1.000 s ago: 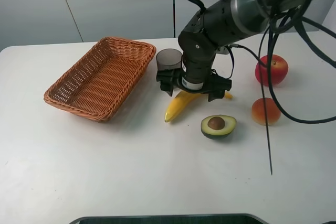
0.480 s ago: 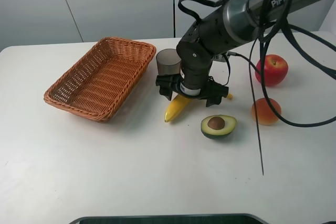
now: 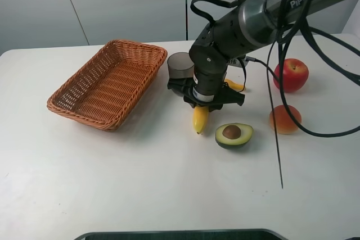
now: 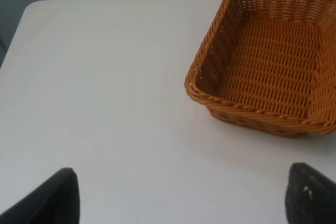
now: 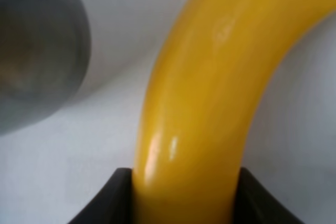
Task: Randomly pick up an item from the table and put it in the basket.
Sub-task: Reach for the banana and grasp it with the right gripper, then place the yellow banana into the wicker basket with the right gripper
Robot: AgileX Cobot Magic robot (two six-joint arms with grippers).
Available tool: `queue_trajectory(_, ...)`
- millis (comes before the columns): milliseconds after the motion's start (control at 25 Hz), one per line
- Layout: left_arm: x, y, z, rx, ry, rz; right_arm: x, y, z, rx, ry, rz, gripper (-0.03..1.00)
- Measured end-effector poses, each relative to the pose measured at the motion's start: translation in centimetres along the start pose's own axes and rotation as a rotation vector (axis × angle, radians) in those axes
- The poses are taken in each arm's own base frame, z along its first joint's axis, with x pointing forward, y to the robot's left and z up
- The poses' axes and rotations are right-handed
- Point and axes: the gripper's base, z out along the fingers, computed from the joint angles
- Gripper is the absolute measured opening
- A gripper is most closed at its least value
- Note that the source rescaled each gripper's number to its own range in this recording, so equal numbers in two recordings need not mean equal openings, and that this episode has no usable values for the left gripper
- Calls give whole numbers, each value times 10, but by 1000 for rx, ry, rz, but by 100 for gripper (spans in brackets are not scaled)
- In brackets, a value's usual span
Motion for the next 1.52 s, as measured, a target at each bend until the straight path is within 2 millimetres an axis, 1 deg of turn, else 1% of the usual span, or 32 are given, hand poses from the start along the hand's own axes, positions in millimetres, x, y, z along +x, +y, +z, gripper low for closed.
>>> queue_trajectory(200, 0, 0, 0, 0, 0, 0, 0, 0, 0, 1, -3, 29, 2)
queue_trajectory(600, 0, 0, 0, 0, 0, -6, -1, 0, 0, 2, -7, 31, 2)
queue_trajectory(800, 0, 0, 0, 0, 0, -6, -1, -3, -2, 34, -2, 32, 2)
queue_trajectory(920, 0, 0, 0, 0, 0, -6, -4, -3, -13, 27, -12, -10, 2)
queue_trajectory(1080, 0, 0, 0, 0, 0, -6, -11, -3, -39, -5, -45, -34, 2)
queue_trajectory(1320, 0, 0, 0, 0, 0, -6, -22, -8, -79, -21, -109, -97, 2)
queue_trajectory(1440, 0, 0, 0, 0, 0, -6, -27, -8, -95, -24, -127, -150, 2)
queue_trajectory(1520, 0, 0, 0, 0, 0, -6, -31, -4, -103, -28, -122, -190, 2)
